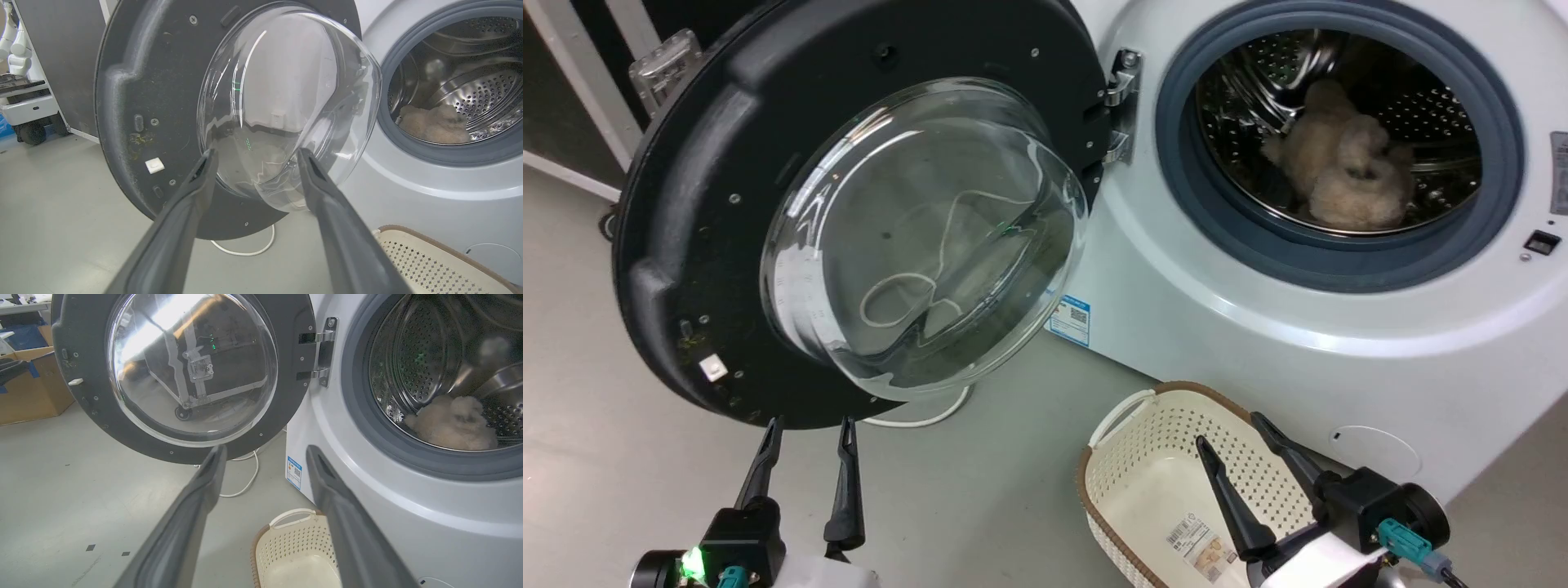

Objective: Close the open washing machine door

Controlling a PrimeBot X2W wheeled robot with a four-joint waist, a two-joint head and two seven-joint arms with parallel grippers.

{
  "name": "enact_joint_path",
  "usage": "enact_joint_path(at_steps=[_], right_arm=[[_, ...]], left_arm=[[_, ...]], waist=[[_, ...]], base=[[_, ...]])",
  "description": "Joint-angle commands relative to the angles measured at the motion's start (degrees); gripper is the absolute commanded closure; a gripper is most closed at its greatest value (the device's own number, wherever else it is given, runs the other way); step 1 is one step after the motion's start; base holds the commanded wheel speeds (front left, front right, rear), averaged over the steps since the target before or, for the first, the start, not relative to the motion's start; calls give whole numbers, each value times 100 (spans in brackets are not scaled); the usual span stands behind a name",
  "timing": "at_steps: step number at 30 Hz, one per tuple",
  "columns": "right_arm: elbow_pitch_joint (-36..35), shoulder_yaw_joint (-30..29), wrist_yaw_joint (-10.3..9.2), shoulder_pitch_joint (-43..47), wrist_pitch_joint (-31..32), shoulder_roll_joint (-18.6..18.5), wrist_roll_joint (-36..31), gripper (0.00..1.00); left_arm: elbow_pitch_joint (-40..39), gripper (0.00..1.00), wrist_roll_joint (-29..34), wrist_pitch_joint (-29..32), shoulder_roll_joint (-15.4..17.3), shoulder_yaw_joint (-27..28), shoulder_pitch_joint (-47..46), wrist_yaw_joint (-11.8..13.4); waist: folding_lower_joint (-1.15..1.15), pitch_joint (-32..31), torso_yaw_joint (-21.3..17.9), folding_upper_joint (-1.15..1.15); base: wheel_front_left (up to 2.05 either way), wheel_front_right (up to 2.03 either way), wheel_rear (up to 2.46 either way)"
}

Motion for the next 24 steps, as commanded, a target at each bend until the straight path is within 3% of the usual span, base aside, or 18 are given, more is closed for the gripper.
enact_joint_path(at_steps=[1, 2, 3, 4, 5, 14, 16, 19, 22, 23, 24], right_arm=[[46, 38, 4, -94, -62, -42, 48, 0], [55, 45, 4, -96, -73, -48, 51, 0], [62, 49, 4, -96, -85, -54, 55, 0], [64, 51, 4, -100, -97, -62, 59, 0], [64, 52, 4, -104, -109, -73, 62, 0], [67, 54, 4, -30, -205, -113, 33, 0], [53, -18, 4, 3, -224, -118, 0, 0], [24, -5, 4, -17, -221, -131, -14, 0], [-19, 33, 4, -66, -210, -188, -12, 0], [-44, 56, 5, -106, -205, -242, 1, 0], [-44, 56, 5, -106, -205, -242, 1, 0]], left_arm=[[14, 0, -3, -65, 39, 5, 81, -7], [18, 22, -2, -77, 40, 1, 85, -12], [19, 64, -2, -89, 41, -4, 87, -20], [0, 87, -9, -101, 42, -12, 81, -38], [-53, 100, -32, -113, 41, -10, 62, -56], [-749, 100, -646, -208, 62, 411, -346, -407], [-853, 100, -1065, -244, 280, 785, -736, -598], [-853, 100, -1337, -268, 521, 1109, -1066, -661], [-649, 100, -1989, -124, 893, 1550, -1632, -726], [-388, 100, -2434, 157, 1205, 1891, -2069, -743], [-388, 100, -2434, 157, 1205, 1891, -2069, -743]], waist=[[0, 6, 54, 0], [0, 8, 80, 0], [0, 16, 106, 0], [0, 31, 132, 0], [0, 52, 159, 0], [0, 180, 341, 0], [0, 237, 367, 0], [0, 316, 321, 0], [0, 442, 239, 0], [0, 525, 183, 0], [0, 525, 183, 0]], base=[[0, 0, 0], [0, 0, 0], [0, 0, 0], [0, 0, 0], [0, 0, 0], [0, 0, 0], [0, 0, 0], [0, 0, 0], [0, 0, 0], [0, 0, 0], [0, 0, 0]])
